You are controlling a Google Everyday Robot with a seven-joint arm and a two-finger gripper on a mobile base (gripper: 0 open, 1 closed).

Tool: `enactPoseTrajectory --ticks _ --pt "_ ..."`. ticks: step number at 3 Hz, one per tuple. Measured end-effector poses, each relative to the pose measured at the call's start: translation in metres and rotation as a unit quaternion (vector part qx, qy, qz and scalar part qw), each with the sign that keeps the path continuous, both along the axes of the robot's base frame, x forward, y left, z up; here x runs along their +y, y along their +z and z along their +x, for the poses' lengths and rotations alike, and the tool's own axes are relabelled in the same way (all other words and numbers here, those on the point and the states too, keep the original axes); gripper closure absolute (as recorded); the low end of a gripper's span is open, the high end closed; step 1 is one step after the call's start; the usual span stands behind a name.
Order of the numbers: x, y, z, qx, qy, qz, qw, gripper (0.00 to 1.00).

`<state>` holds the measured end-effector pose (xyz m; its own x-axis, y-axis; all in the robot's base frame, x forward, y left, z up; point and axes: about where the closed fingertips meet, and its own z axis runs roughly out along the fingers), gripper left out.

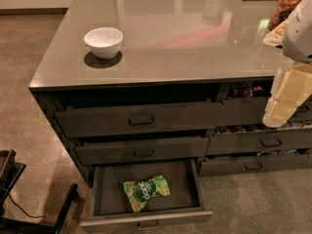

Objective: Pick green rice chip bag from bottom drawer and place on counter

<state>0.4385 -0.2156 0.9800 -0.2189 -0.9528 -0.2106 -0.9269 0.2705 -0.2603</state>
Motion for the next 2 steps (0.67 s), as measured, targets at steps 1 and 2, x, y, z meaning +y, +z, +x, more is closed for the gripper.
enactPoseTrajectory --ticks 1,2 --pt "0.000 0.000 0.000 0.000 0.000 0.000 1.0000 0.00" --pt "0.006 -0.012 0.000 -0.001 0.006 0.011 0.9999 0.19"
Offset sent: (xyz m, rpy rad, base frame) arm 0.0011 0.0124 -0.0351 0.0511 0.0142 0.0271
